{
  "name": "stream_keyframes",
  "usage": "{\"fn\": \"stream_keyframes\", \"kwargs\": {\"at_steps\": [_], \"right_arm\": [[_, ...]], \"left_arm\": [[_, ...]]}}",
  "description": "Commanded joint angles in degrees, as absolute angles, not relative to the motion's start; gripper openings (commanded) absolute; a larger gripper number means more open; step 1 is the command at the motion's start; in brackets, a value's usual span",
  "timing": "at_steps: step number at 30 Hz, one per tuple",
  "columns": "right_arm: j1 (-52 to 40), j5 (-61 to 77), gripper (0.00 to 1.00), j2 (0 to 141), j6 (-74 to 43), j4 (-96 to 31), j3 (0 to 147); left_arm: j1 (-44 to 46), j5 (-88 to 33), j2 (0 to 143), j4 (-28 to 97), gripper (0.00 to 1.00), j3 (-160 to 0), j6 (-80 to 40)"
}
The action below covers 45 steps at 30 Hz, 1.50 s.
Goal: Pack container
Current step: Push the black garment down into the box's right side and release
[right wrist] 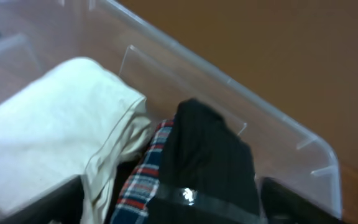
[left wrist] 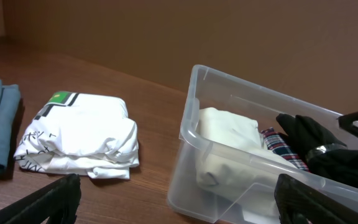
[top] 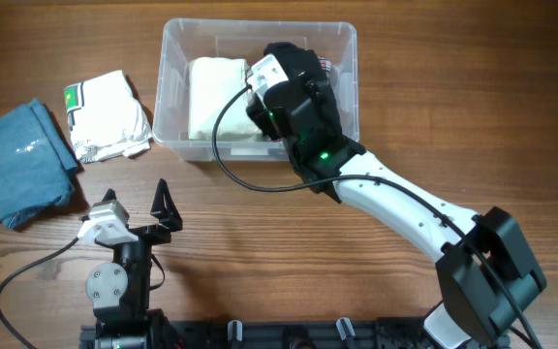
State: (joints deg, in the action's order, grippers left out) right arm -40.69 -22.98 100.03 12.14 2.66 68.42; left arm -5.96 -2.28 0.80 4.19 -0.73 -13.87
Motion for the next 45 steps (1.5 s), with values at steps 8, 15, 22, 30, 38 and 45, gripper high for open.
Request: {"fn": "stream_keyframes", "kwargs": {"at_steps": [8, 15, 22, 30, 38, 45], "right_arm": [[-38.5, -13.1, 0.85, 98.0, 9.0, -31.6, 98.7], [-34.7, 3.5, 0.88, 105.1, 10.6, -37.5, 100.5], [-34.7, 6.6, 0.90, 118.3, 10.5, -30.8, 100.5], [-33.6, 5.4, 0.91, 123.8, 10.2, -27.4, 100.5], [-26.8, 3.0, 0.91, 124.5, 6.0, -26.6, 100.5], [-27.7, 5.2, 0.99, 123.1, 5.8, -26.2, 100.8]], "left_arm": [[-6.3, -2.8, 0.4, 4.2, 1.00, -0.3, -14.0], [-6.3, -2.8, 0.4, 4.2, 1.00, -0.3, -14.0], [-6.3, -2.8, 0.4, 4.2, 1.00, -0.3, -14.0], [-6.3, -2.8, 0.4, 4.2, 1.00, -0.3, -14.0], [-6.3, -2.8, 0.4, 4.2, 1.00, -0.3, -14.0], [-6.3, -2.8, 0.4, 4.2, 1.00, -0.3, -14.0]]}}
